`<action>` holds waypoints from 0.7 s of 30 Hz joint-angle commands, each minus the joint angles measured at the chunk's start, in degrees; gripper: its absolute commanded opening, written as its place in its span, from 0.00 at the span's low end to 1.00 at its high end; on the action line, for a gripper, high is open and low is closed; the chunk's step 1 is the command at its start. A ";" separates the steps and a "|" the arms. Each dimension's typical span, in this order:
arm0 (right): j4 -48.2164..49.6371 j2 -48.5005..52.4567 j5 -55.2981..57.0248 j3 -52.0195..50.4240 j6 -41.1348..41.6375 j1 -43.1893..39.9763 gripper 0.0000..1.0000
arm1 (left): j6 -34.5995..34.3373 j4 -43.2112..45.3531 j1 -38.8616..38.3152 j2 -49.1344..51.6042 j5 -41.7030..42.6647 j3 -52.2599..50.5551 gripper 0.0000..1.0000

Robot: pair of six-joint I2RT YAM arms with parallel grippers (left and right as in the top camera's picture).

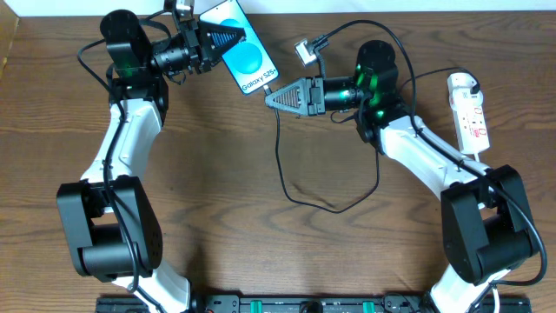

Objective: Plug charger to phone and switch on socket
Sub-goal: 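Push the USB-C tip up into the phone's bottom port with right gripper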

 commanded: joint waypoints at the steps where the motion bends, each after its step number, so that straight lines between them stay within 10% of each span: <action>1: 0.42 -1.14 3.45 0.44 0.44 0.61 0.01 | 0.81 0.44 -0.83 -0.79 2.64 1.14 0.07; 21: 0.39 -1.14 3.67 0.44 0.42 1.88 0.01 | 0.79 0.22 -0.83 -0.79 2.58 1.14 0.07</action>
